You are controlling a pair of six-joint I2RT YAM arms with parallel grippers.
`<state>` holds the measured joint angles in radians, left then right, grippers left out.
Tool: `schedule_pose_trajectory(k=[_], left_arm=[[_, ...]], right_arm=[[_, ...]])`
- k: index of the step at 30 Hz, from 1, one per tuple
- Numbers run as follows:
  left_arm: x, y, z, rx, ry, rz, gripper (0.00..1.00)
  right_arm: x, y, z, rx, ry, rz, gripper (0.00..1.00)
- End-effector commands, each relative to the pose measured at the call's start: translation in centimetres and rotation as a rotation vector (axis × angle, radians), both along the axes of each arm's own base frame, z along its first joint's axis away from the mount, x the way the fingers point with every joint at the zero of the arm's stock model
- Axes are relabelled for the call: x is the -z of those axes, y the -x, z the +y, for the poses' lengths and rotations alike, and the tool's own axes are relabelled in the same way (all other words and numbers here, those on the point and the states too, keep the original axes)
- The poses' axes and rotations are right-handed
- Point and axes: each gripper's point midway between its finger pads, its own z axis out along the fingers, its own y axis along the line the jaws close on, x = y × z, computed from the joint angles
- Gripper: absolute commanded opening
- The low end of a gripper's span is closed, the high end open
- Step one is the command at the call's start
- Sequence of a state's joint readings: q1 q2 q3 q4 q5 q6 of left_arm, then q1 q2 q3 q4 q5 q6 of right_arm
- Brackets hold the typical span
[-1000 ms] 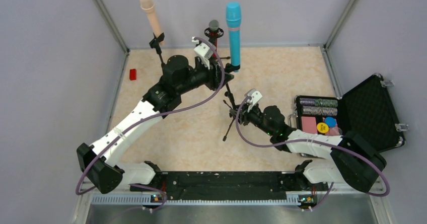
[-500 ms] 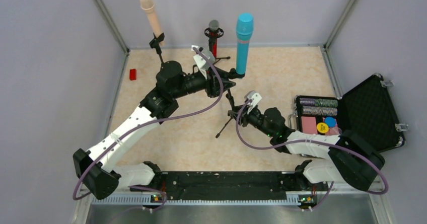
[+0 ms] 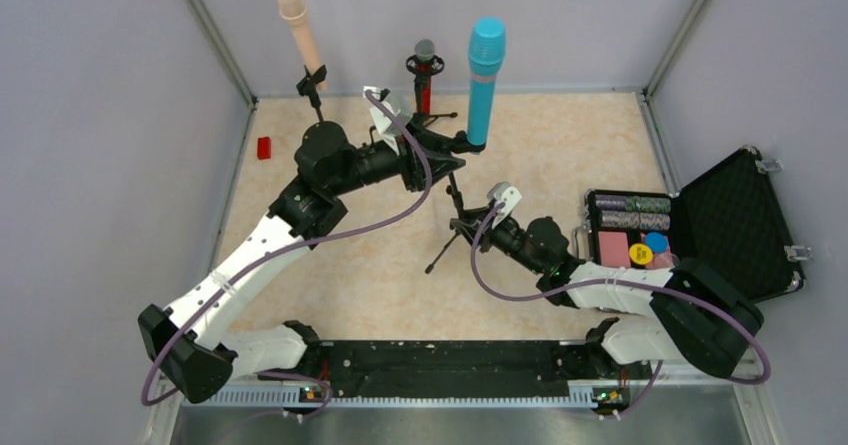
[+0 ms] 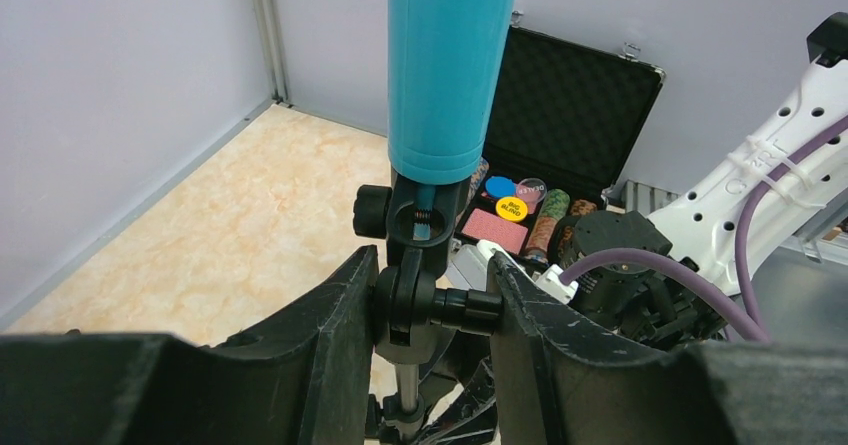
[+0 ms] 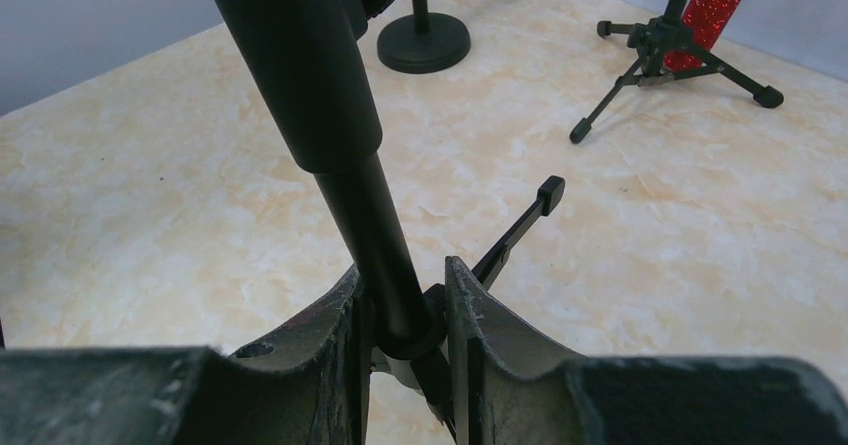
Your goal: Attach the microphones to the stand
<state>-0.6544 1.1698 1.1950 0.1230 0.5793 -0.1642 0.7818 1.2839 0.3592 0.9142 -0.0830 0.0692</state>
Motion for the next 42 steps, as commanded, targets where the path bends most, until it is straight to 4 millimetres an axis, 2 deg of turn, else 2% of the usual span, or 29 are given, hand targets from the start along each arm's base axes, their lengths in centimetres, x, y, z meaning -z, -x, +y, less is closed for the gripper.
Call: schedule_pose_trajectory(k=[1, 4, 7, 12, 15, 17, 21, 28, 34, 42], left_arm=[[-14.8, 7.5, 4.3, 0.077, 0.323, -0.353, 0.00], [-14.0, 6.7, 4.1, 0.054, 0.304, -0.336, 0.00], [-13.3, 6.0, 4.0, 0.029, 0.288, -0.318, 0.00], [-12.9, 5.5, 4.1, -0.003, 0.272, -0.316, 0.00], [-12.3, 4.9, 4.0, -0.020, 0.251, -0.304, 0.00], [-11.7, 4.4, 3.8, -0.033, 0.231, -0.289, 0.00], [-11.0, 3.6, 3.6, -0.055, 0.208, -0.273, 0.00], [-9.4, 1.6, 3.9, -0.144, 0.165, -0.231, 0.00], [-7.3, -0.8, 4.1, -0.238, 0.121, -0.185, 0.00], [-4.8, -3.1, 3.6, -0.257, 0.088, -0.130, 0.00]], right_arm=[[5.6, 0.1, -1.9, 0.069, 0.123, 0.154, 0.00], [4.7, 0.0, -1.8, 0.070, 0.112, 0.143, 0.01], [3.6, -0.1, -1.7, 0.073, 0.096, 0.130, 0.10], [0.8, -0.8, -2.7, 0.149, 0.017, 0.106, 0.44], [-1.5, -0.3, -2.5, 0.119, -0.035, 0.063, 0.70], [-3.3, 0.1, -2.1, 0.085, -0.059, 0.034, 0.81], [-5.8, 0.9, -1.2, 0.009, -0.083, 0.003, 0.86], [-8.0, 1.6, -0.9, -0.052, -0.132, -0.012, 0.89], [-7.9, 1.8, -0.8, -0.085, -0.143, 0.011, 0.89], [-7.1, 1.3, -2.1, -0.067, -0.184, 0.060, 0.89]])
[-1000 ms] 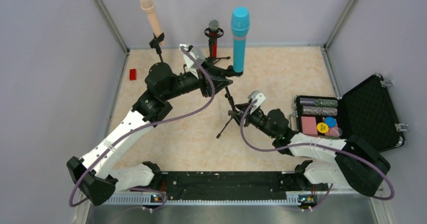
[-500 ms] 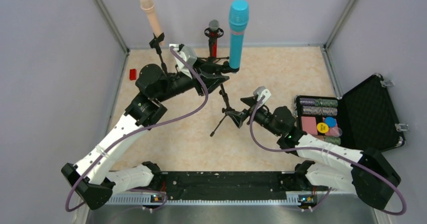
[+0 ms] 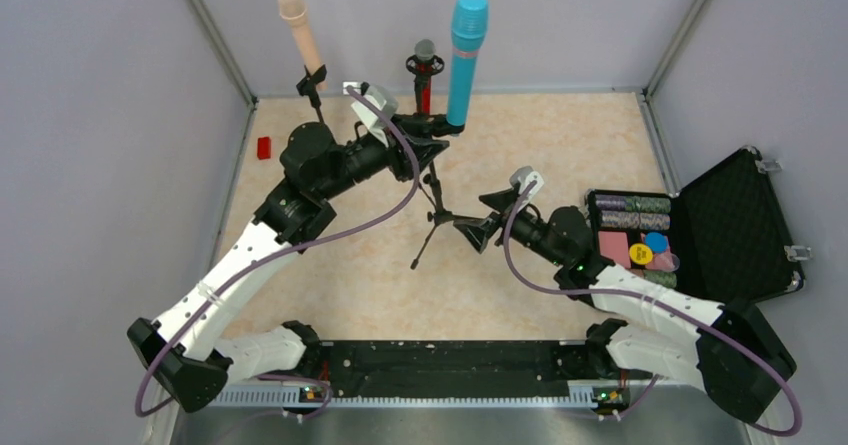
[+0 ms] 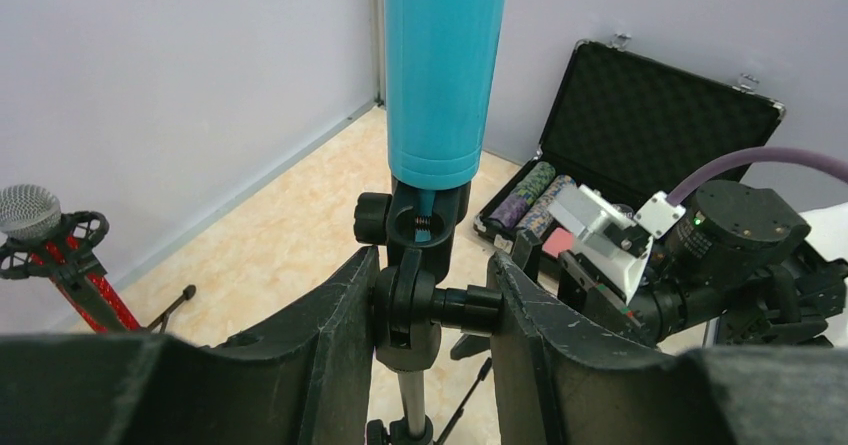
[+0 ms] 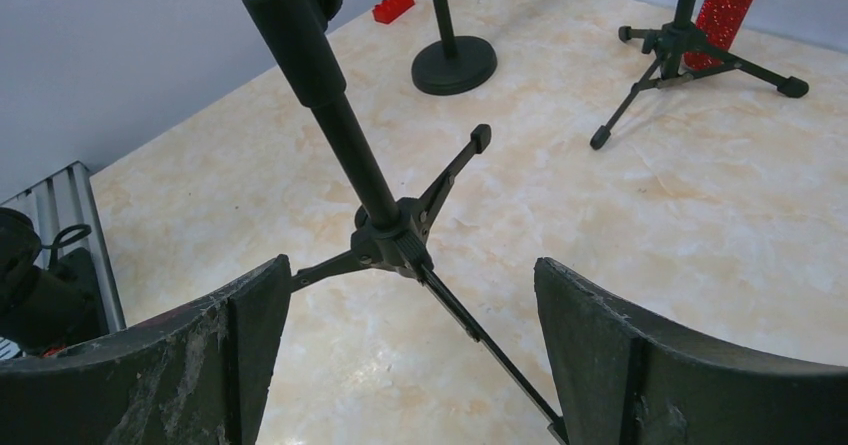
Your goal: Attach the microphones to the stand
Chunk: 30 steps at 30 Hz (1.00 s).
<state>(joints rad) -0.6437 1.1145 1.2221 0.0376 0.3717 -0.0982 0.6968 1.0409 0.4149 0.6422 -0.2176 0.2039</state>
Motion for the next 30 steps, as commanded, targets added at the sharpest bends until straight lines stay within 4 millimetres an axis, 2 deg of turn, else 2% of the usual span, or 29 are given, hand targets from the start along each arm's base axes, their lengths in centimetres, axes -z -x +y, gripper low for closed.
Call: schedule_pose_trajectory(k=[1, 4, 9, 15, 23, 30], left_arm=[[-2.9, -1.0, 0.5, -0.029, 0.082, -0.092, 0.00], [-2.0, -2.0, 0.1, -0.024, 0.073, -0.073, 0.00], [-1.2, -4.0, -0.3, -0.003, 0.087, -0.043, 0.00], [-1.2, -6.4, -0.9, 0.012, 0.091, -0.051, 0.00], [-0.6, -9.6, -3.0, 0.034, 0.065, -0.093, 0.00], [-1.0, -12.5, -5.1, 0.062, 0.061, -0.136, 0.00]], right_arm=[[-2.3, -0.2, -0.6, -0.011, -0.090, -0.014, 0.89], [-2.0, -0.2, -1.1, -0.021, -0.102, 0.018, 0.88], [-2.9, 0.2, -1.8, -0.030, -0.135, 0.031, 0.88], [-6.8, 1.1, -2.3, -0.053, -0.160, -0.004, 0.88], [-12.7, 2.1, -2.9, -0.063, -0.176, -0.109, 0.88], [-15.2, 2.6, -3.3, -0.061, -0.210, -0.161, 0.88]])
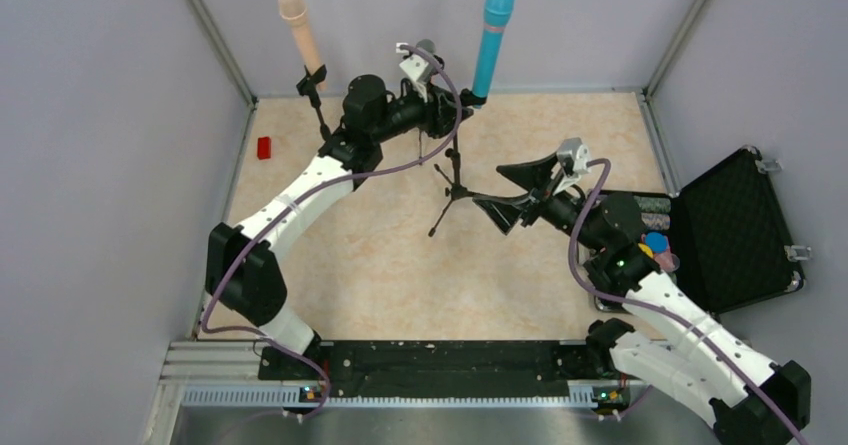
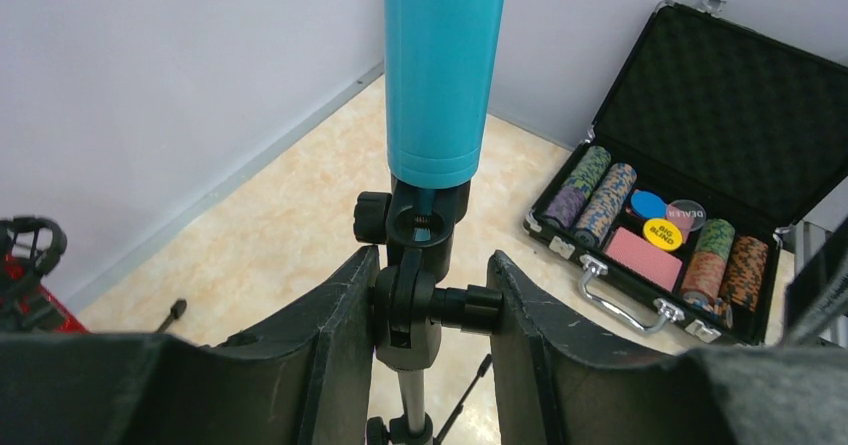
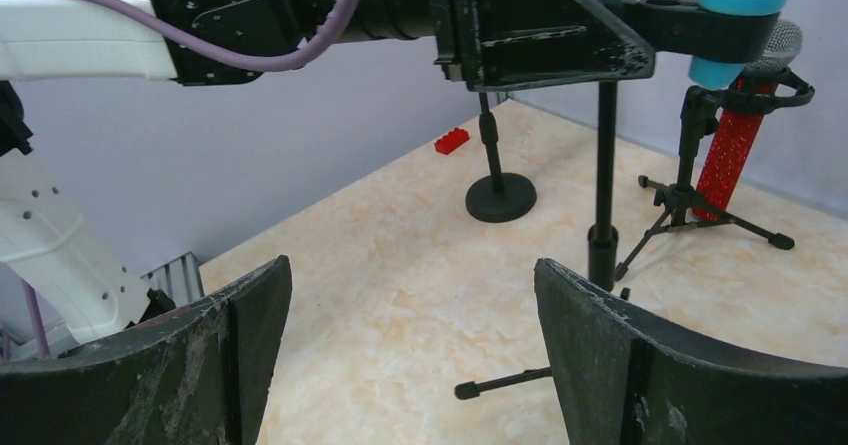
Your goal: Attach the microphones to the stand
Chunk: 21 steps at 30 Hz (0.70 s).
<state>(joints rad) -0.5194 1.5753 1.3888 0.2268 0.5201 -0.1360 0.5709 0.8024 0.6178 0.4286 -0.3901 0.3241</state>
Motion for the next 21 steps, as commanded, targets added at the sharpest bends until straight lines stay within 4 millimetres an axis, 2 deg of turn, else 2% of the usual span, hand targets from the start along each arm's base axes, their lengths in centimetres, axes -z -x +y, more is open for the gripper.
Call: schedule_pose_trajectory(k=[1, 5, 8, 15, 21], left_arm=[[-8.2, -0.6, -1.0, 0.041, 0.116, -0.252, 0.00], [-8.3, -2.1, -2.2, 0.061, 0.118, -0.274, 0.00], [-7.6, -3.6, -3.2, 0.072, 0.101, -0.290, 0.00], [-7.4, -5.8, -4.6, 0.087, 0.099, -0.363, 0.00], [-6.3, -7.5, -5.5, 0.085, 0.093, -0.396, 0.00]], right_arm=[[-2.8, 0.5, -0.6, 0.008, -0.028, -0.063, 0.88], [-3.3, 0.5, -1.1, 0.032, -0.039, -0.080, 0.88], [-3.4, 0.5, -1.2, 0.039, -0.032, -0.085, 0.88], [-2.6, 0.1, -0.9, 0.041, -0.007, -0.068, 0.88], [-1.8, -0.3, -0.9, 0.049, 0.012, -0.061, 0.88]])
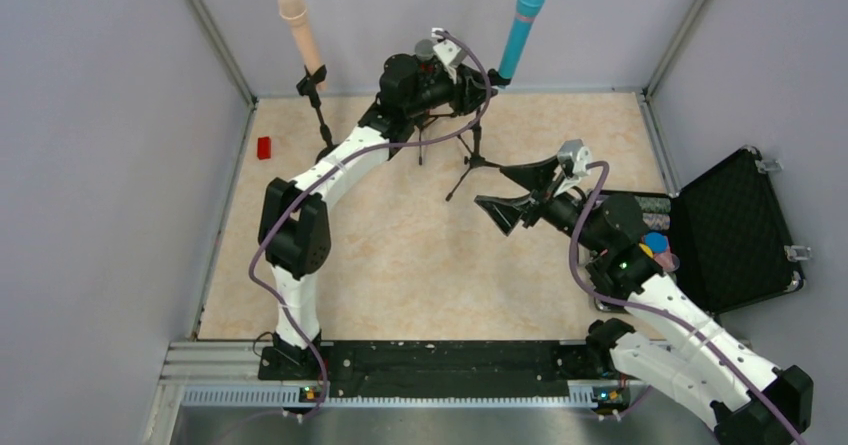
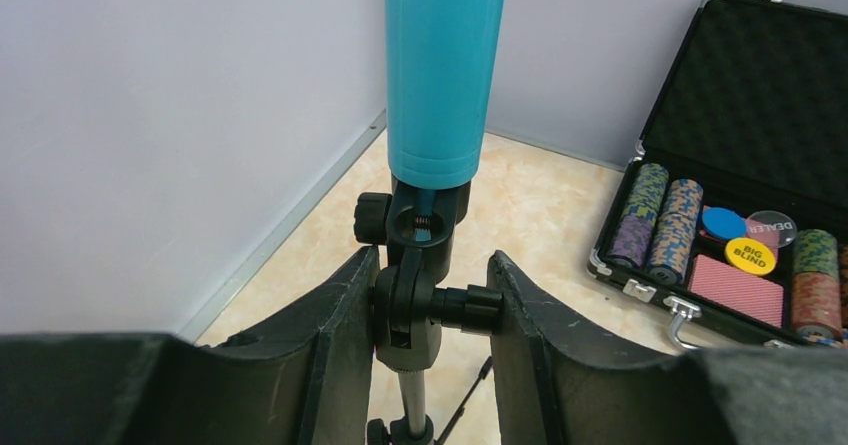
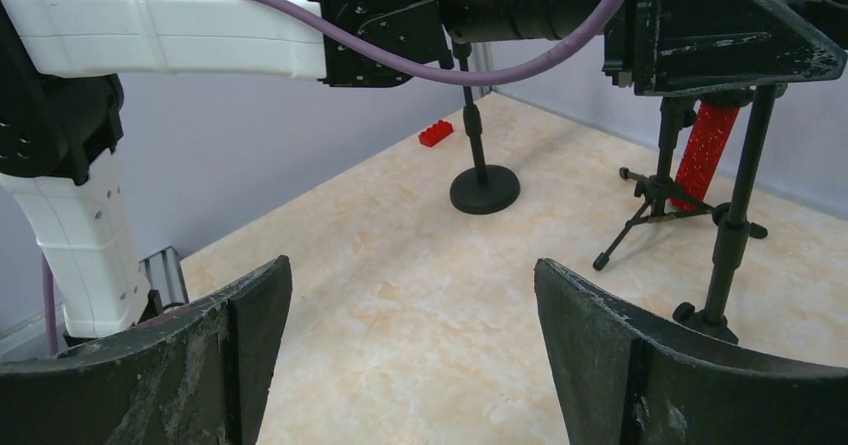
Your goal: Attach the microphones to the stand
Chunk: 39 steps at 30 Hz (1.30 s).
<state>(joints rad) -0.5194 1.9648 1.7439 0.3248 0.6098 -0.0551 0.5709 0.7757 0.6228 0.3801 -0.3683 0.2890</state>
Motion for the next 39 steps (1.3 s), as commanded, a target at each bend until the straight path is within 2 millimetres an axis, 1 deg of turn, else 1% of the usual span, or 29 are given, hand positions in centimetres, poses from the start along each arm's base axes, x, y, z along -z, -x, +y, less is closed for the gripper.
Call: schedule_pose_trajectory(k=[1, 6, 14, 15, 16, 17, 18, 20, 23, 28, 29, 30, 31, 35, 39], left_arm=[[-7.6, 0.0, 0.0, 0.008, 0.114, -0.262, 0.00], [-6.2, -1.0, -0.6, 0.007, 0.103, -0.255, 0.00], [-4.9, -1.3, -0.7, 0.006, 0.086, -0.232, 0.00], [-5.0, -1.4, -0.6, 0.003, 0.088, -0.233, 0.03], [-4.9, -1.4, -0.6, 0.000, 0.088, -0.231, 0.09], [-4.9, -1.5, -0.6, -0.002, 0.088, -0.229, 0.18], [-4.8, -1.5, -0.6, -0.002, 0.087, -0.227, 0.30], [-4.8, -1.4, -0.6, 0.002, 0.086, -0.228, 0.44], [-4.9, -1.2, -0.6, 0.005, 0.085, -0.233, 0.60], [-5.6, -0.8, -0.3, 0.007, 0.094, -0.251, 0.90], [-5.8, -0.6, -0.3, 0.007, 0.098, -0.256, 0.94], [-6.1, -0.5, -0.2, 0.007, 0.101, -0.262, 0.98], [-6.3, -0.4, -0.1, 0.006, 0.104, -0.267, 0.99], [-7.4, 0.3, 0.3, 0.003, 0.124, -0.285, 0.99], [-8.6, 1.4, 1.2, 0.010, 0.159, -0.281, 0.99]], right_arm=[[-1.7, -0.3, -0.3, 0.021, -0.007, -0.047, 0.88], [-1.1, -0.5, -0.3, 0.029, -0.004, -0.040, 0.88], [0.1, -1.0, 0.0, 0.029, 0.014, -0.020, 0.88], [0.1, -1.1, 0.0, 0.027, 0.015, -0.019, 0.88], [0.2, -1.1, 0.0, 0.028, 0.016, -0.019, 0.88], [0.3, -1.1, 0.0, 0.029, 0.018, -0.018, 0.88], [0.3, -1.1, -0.1, 0.033, 0.018, -0.016, 0.89], [0.4, -1.1, -0.1, 0.033, 0.019, -0.014, 0.89], [0.6, -1.1, -0.1, 0.032, 0.022, -0.011, 0.89], [0.7, -1.1, -0.1, 0.032, 0.020, -0.010, 0.88], [0.7, -1.1, -0.1, 0.033, 0.020, -0.009, 0.89], [0.8, -1.1, -0.1, 0.032, 0.022, -0.007, 0.88], [0.8, -1.1, -0.1, 0.032, 0.023, -0.007, 0.89], [1.0, -1.1, 0.0, 0.029, 0.025, 0.000, 0.89], [1.4, -1.1, 0.2, 0.017, 0.030, 0.012, 0.89]])
